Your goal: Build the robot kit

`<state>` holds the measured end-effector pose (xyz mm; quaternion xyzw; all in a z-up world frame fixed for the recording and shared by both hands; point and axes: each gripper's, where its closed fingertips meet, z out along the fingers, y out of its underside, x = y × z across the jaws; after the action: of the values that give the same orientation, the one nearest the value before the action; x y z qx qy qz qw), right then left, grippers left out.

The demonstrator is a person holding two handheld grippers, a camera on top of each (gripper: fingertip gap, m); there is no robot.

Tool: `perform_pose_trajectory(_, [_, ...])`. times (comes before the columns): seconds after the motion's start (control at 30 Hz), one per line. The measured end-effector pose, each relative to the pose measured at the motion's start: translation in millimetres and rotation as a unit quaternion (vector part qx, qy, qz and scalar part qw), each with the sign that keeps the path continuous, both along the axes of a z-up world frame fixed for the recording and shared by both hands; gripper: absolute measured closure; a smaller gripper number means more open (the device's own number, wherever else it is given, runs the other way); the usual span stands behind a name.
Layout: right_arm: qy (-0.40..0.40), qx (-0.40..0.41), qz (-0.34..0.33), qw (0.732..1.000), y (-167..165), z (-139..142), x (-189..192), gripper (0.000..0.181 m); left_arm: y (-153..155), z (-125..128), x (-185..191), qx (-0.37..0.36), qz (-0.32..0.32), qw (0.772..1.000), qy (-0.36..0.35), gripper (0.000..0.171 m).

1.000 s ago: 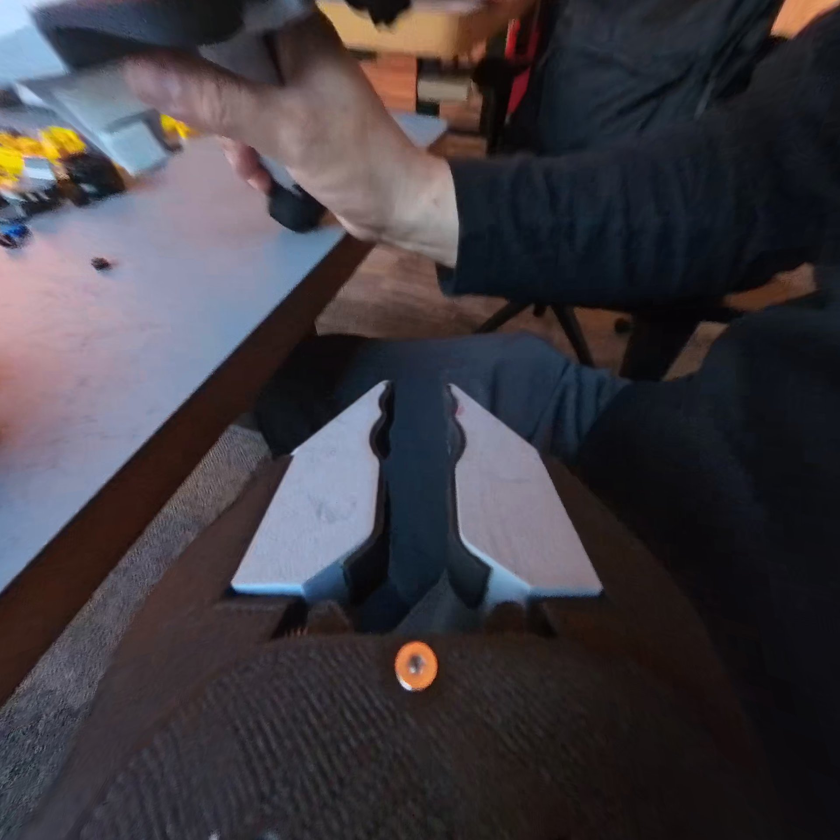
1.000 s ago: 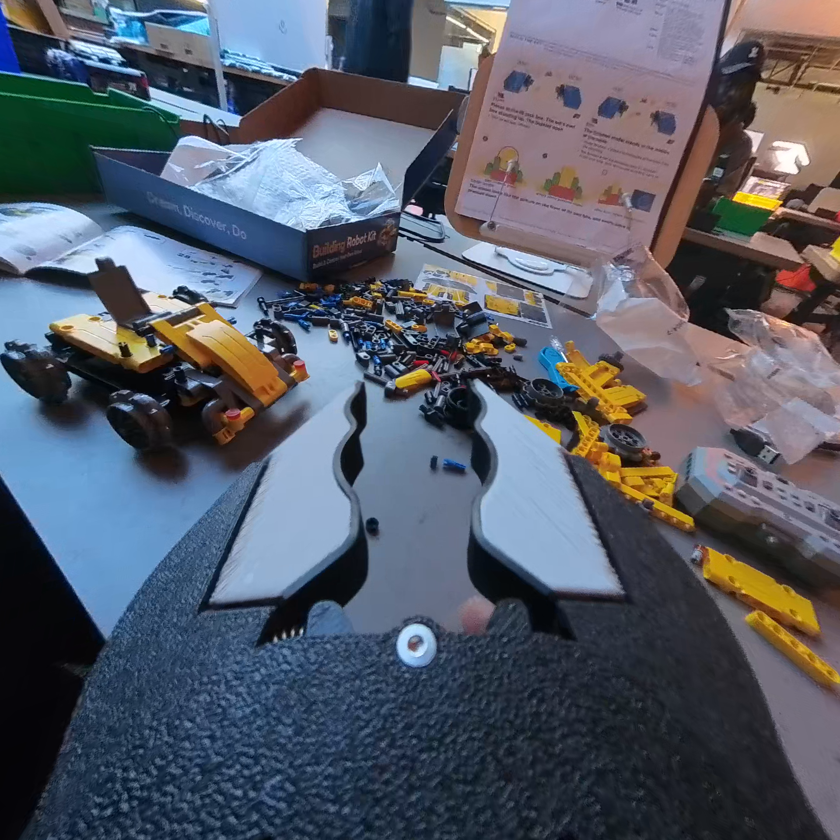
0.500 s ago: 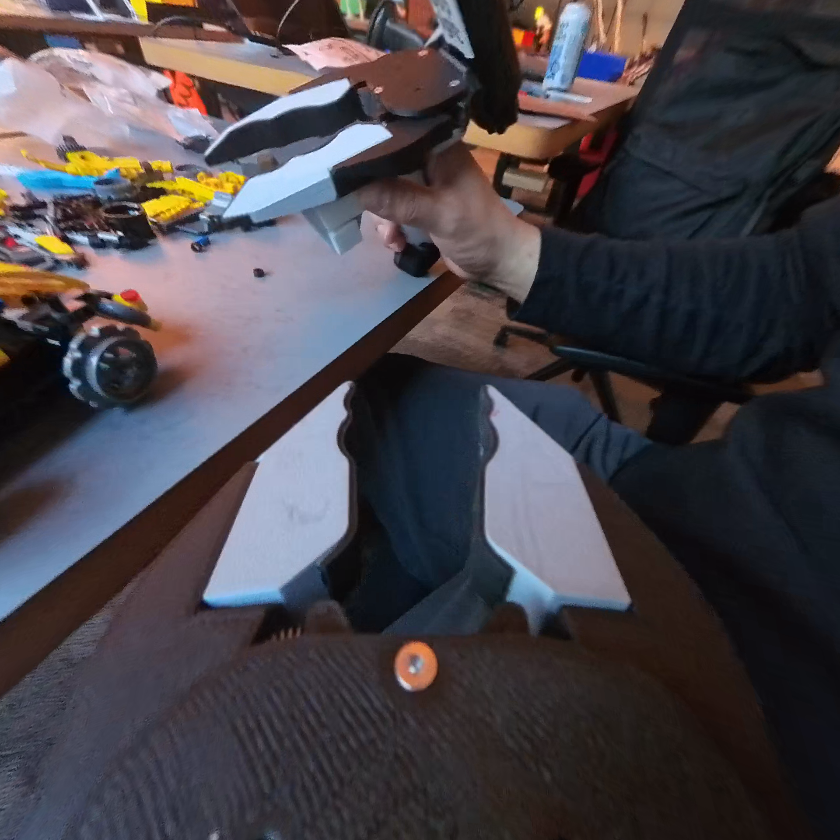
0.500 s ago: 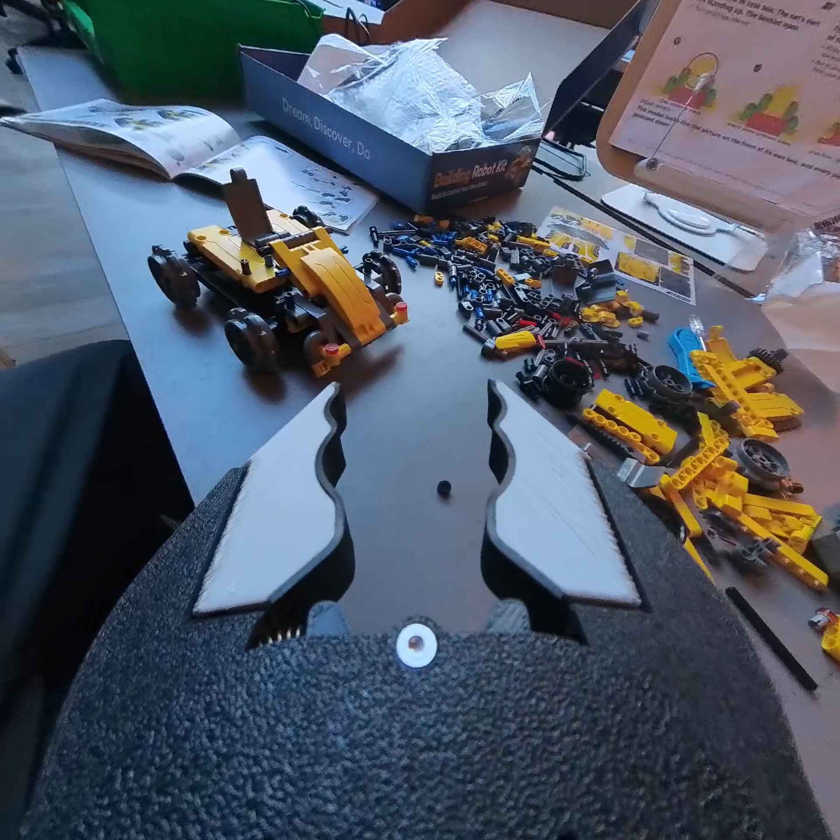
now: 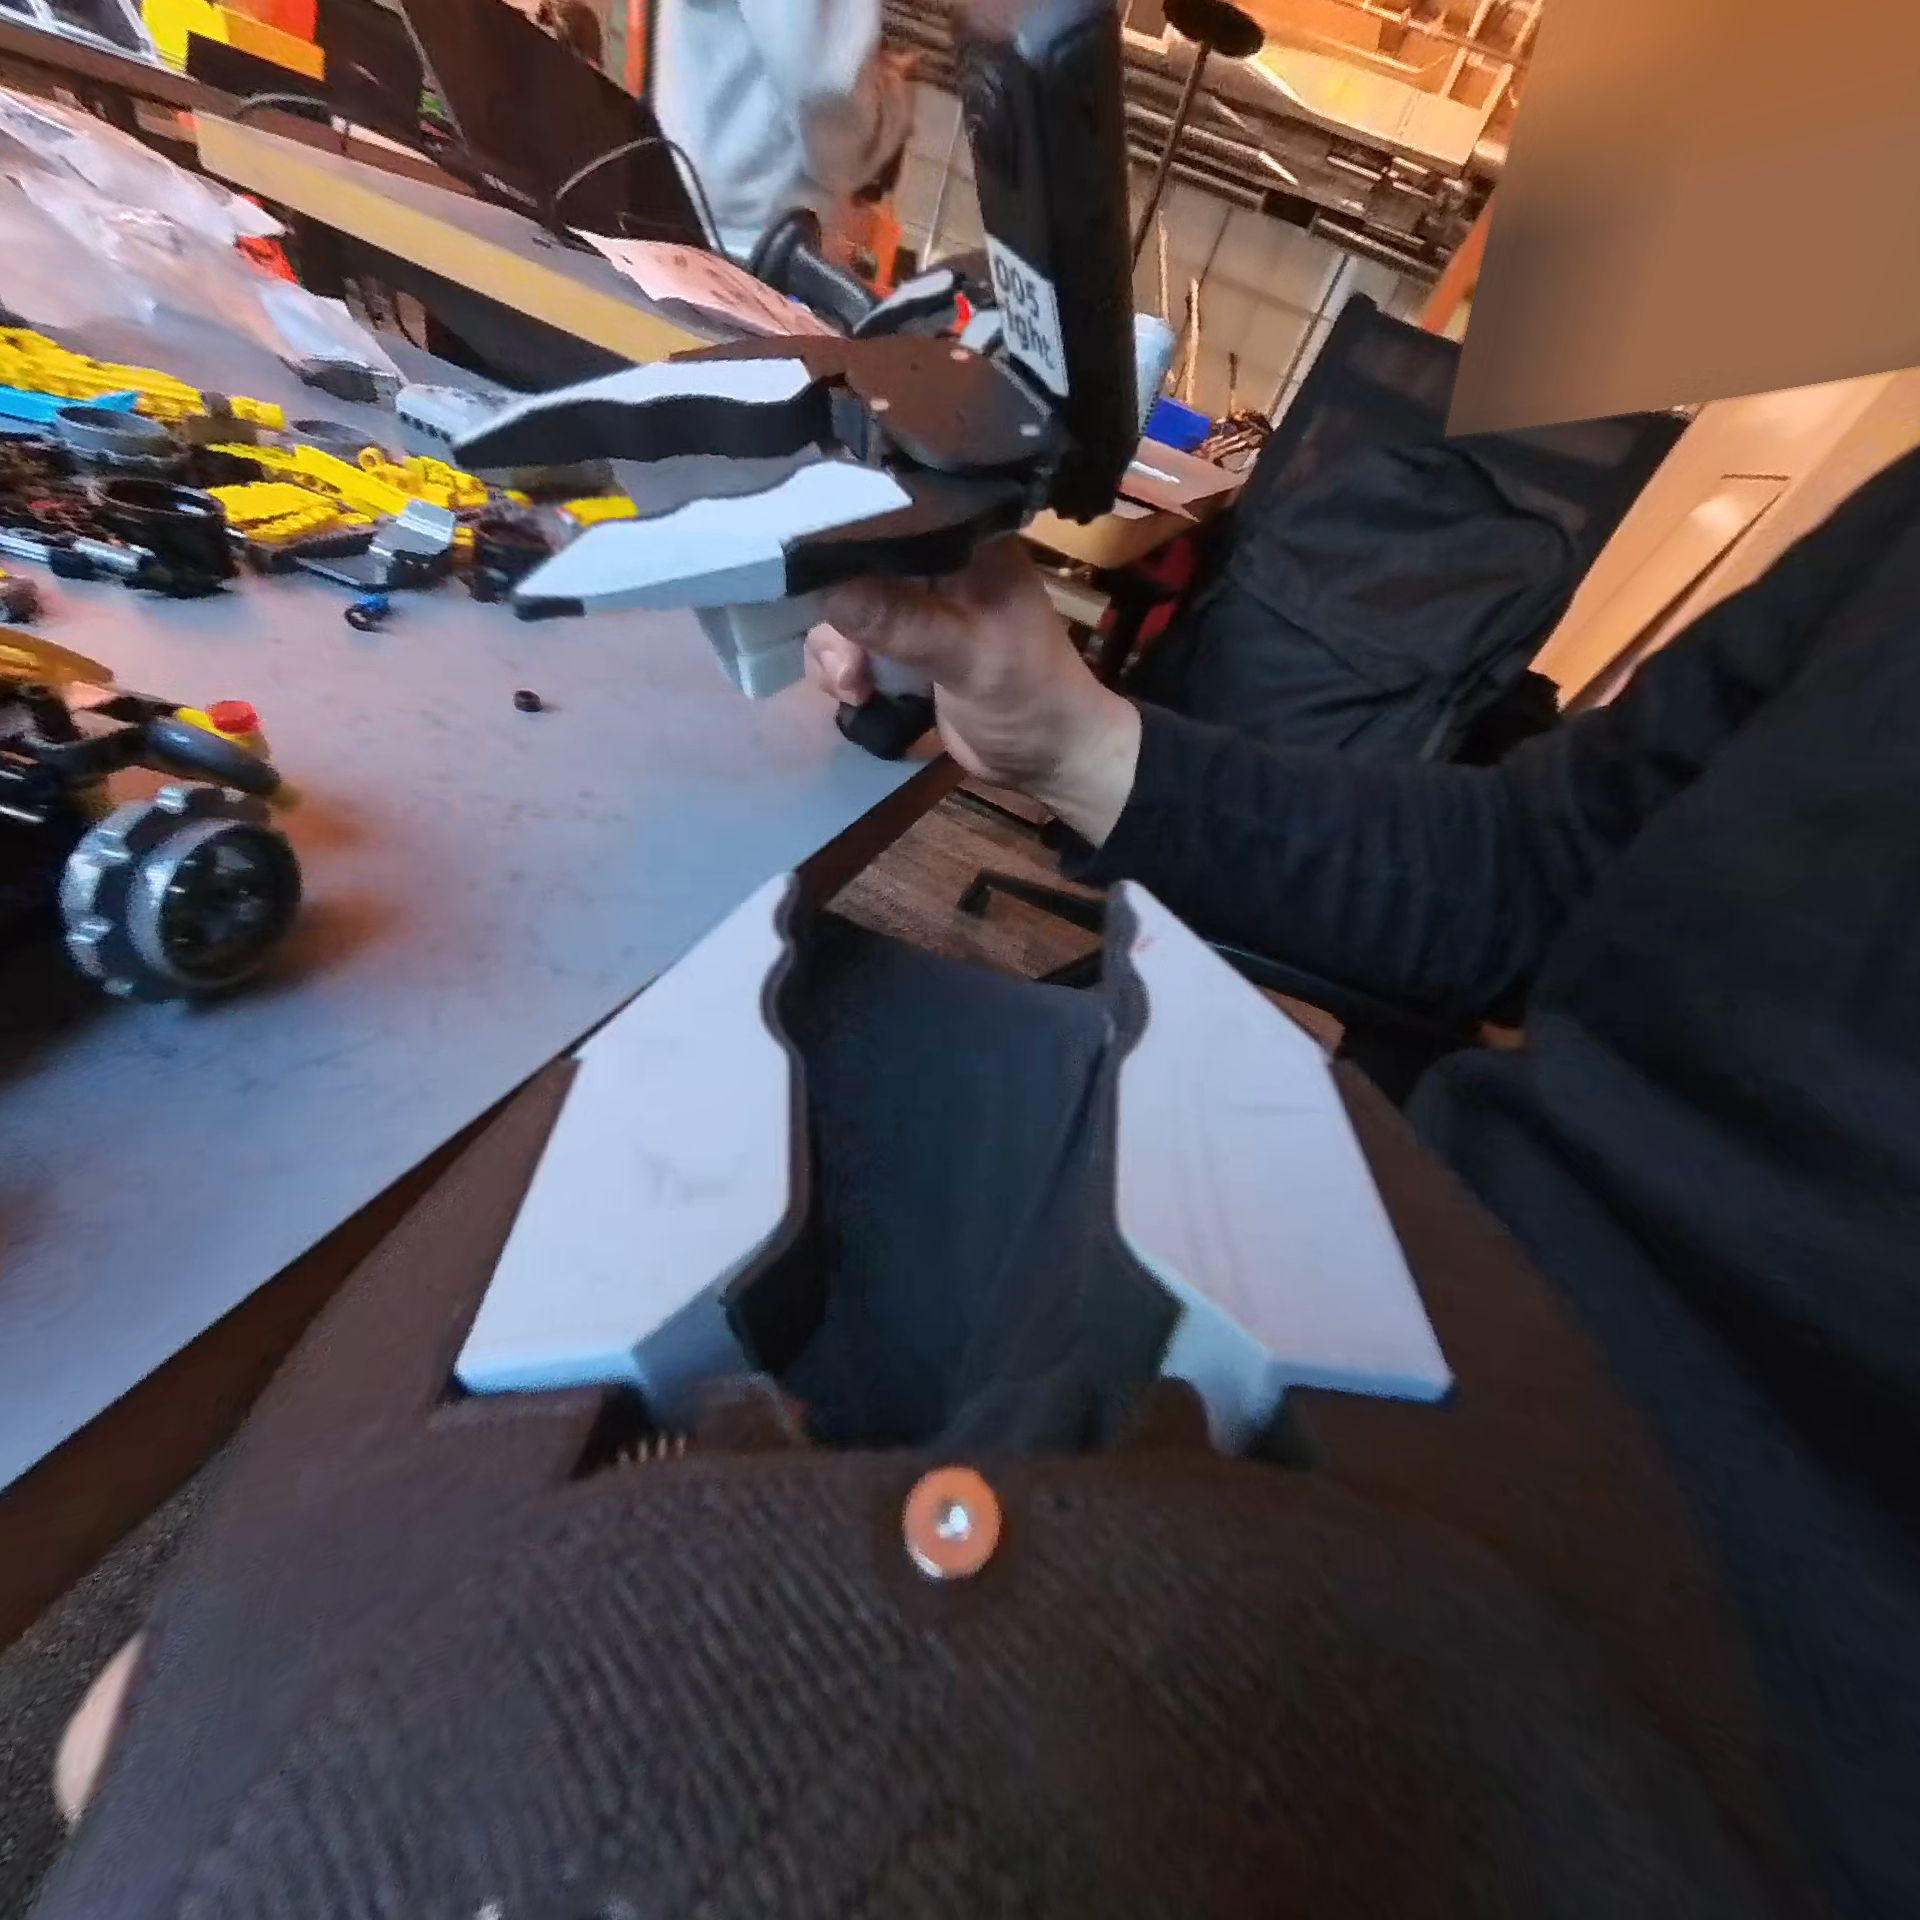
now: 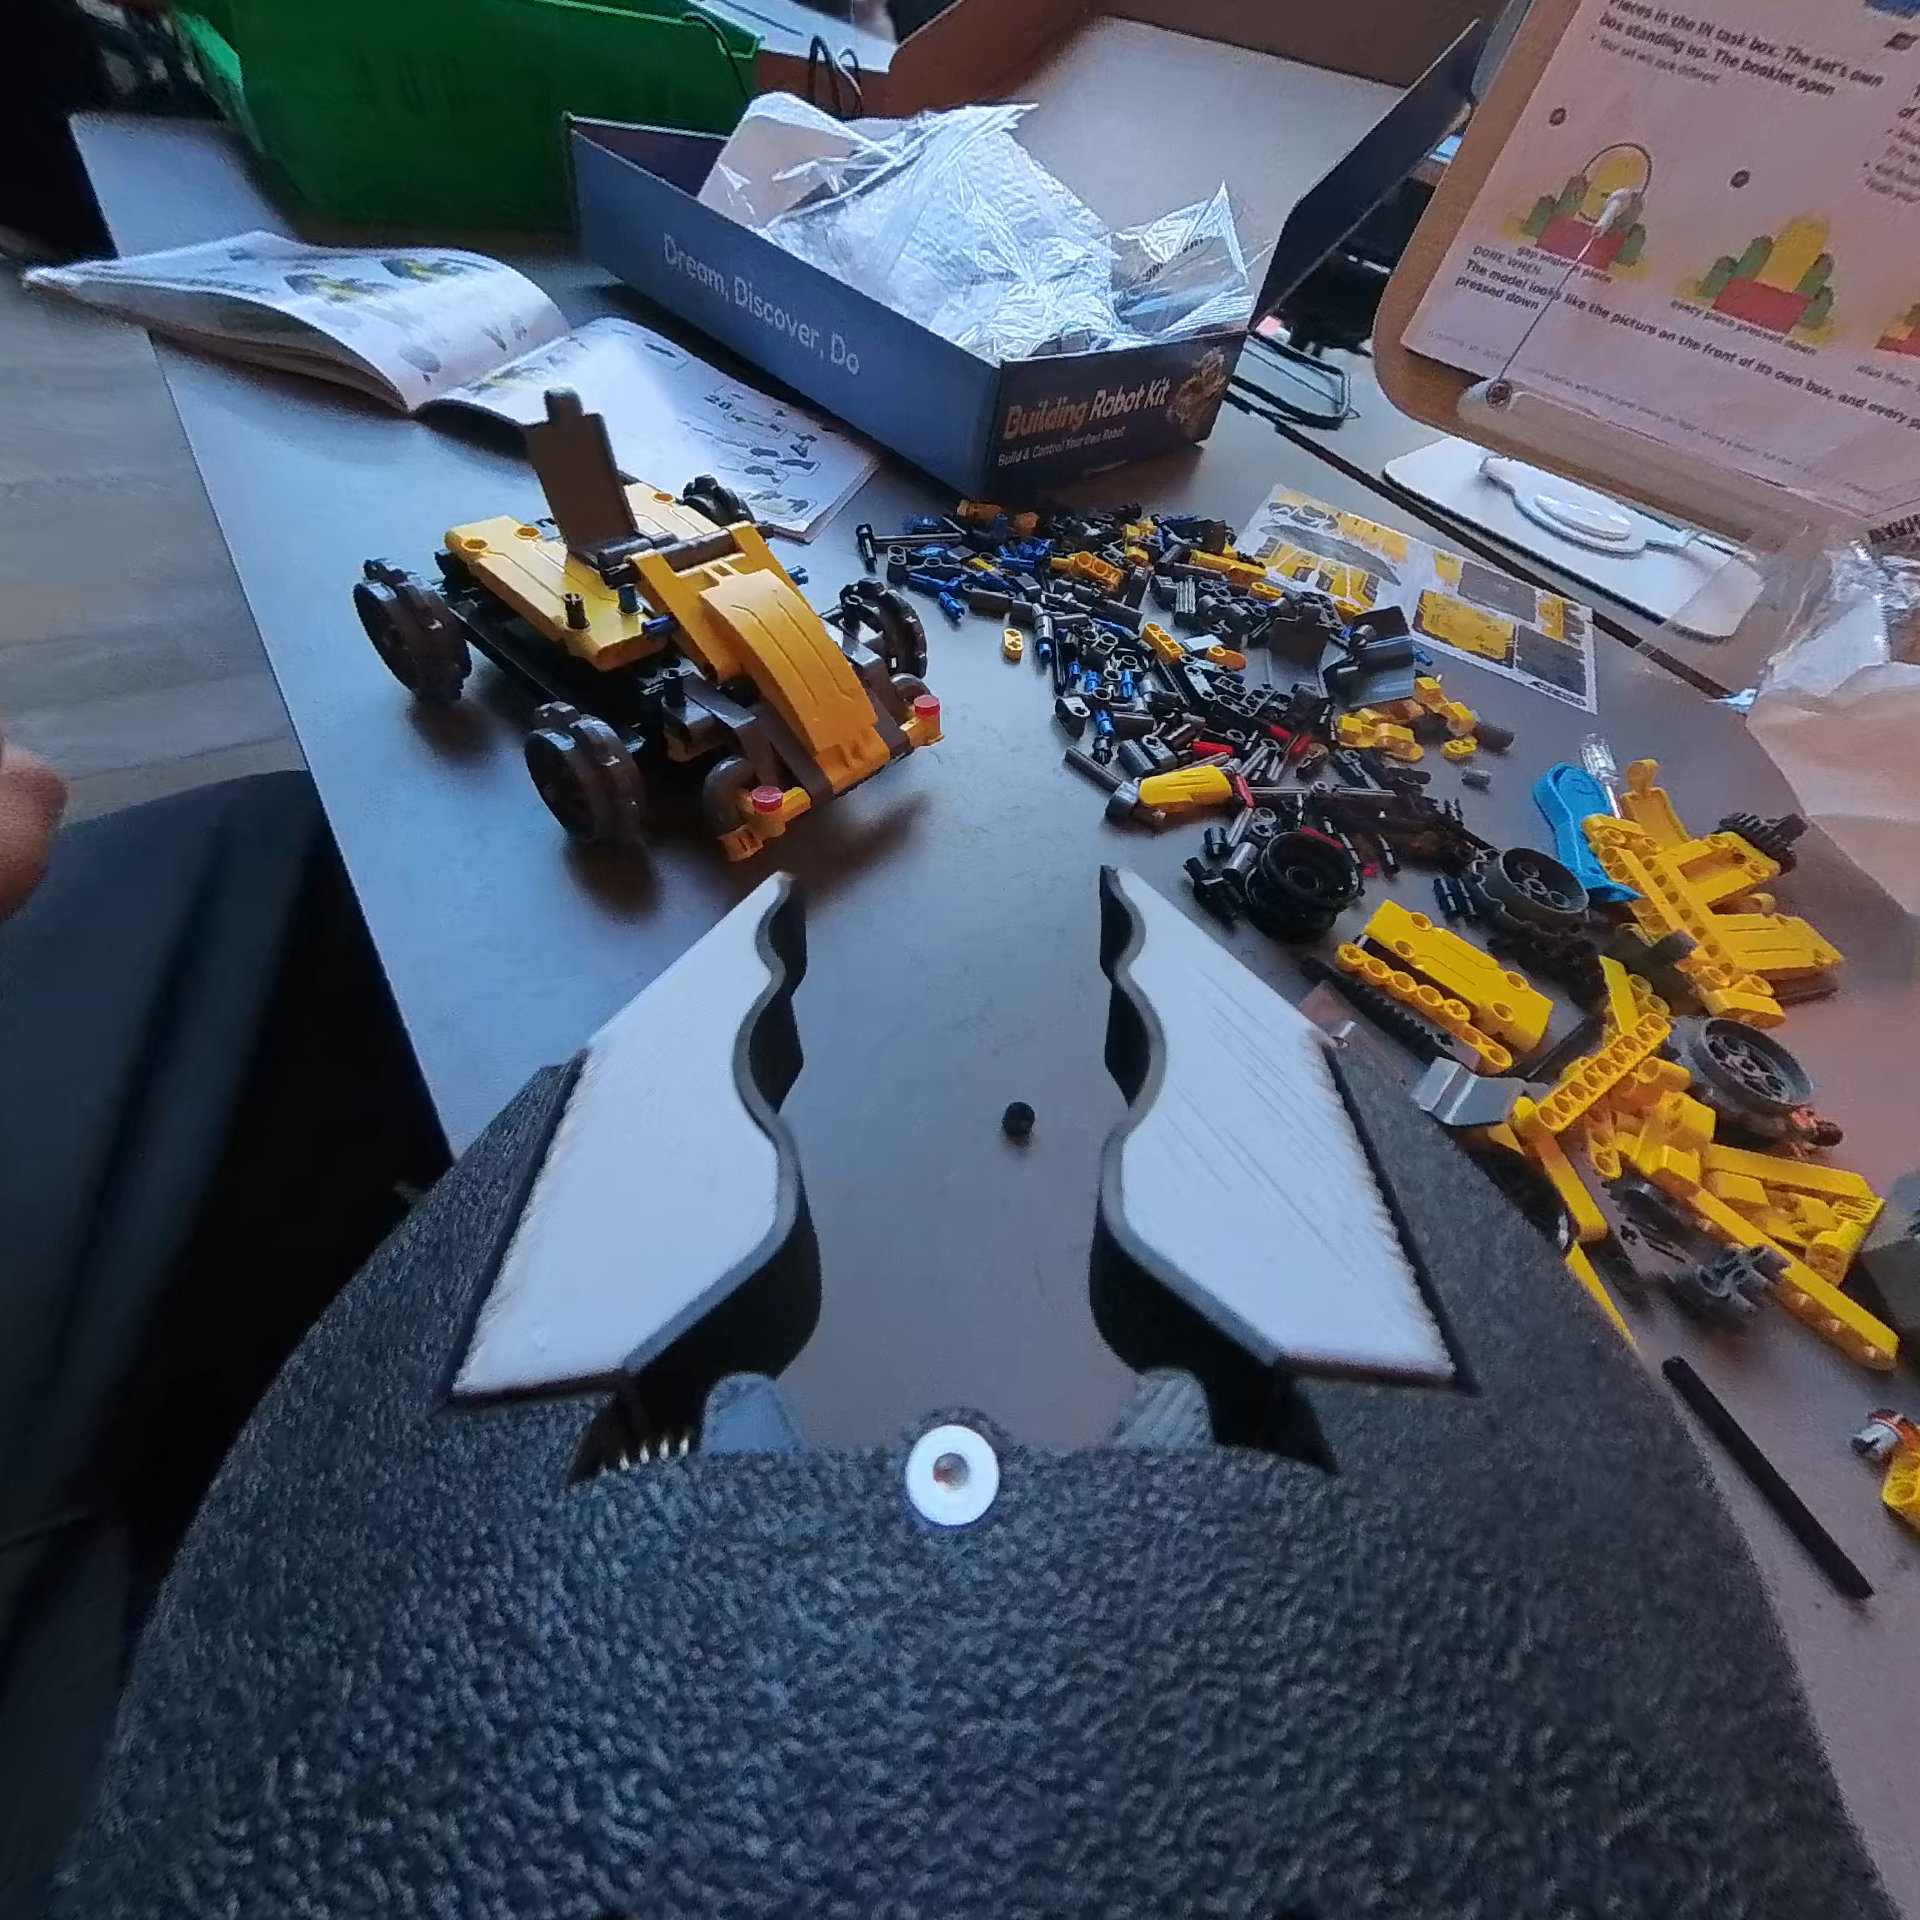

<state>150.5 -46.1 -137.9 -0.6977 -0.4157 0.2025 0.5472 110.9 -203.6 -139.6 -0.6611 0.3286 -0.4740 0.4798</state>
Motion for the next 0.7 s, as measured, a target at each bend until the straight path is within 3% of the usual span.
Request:
perform_pose_trajectory(0.13, [-0.021,0.011,0.013,1.0,-5,-3,-5,0.121,10,13,-16,0.057,0.048,0.997,0.014,0.104])
perform_pose_trajectory(0.2, [-0.037,0.017,0.023,0.999,-9,-7,-9,0.121,21,16,-31,0.078,0.096,0.991,0.04,0.089])
perform_pose_trajectory(0.27, [-0.056,0.02,0.024,0.998,-12,-12,-12,0.121,24,18,-51,0.077,0.117,0.987,0.081,0.094])
perform_pose_trajectory(0.37, [-0.057,-0.011,0.056,0.997,-25,-16,-28,0.122,41,24,-109,0.075,0.218,0.964,0.13,0.092])
perform_pose_trajectory(0.47, [-0.065,-0.045,0.088,0.993,-40,-23,-47,0.122,55,1,-164,0.003,0.282,0.938,0.201,0.082])
perform_pose_trajectory(0.6, [-0.1,-0.06,0.096,0.989,-43,-35,-62,0.117,68,-23,-187,-0.05,0.274,0.918,0.284,0.083])
perform_pose_trajectory(0.7, [-0.115,-0.094,0.102,0.984,-41,-43,-68,0.11,73,-33,-173,-0.105,0.219,0.928,0.283,0.08])
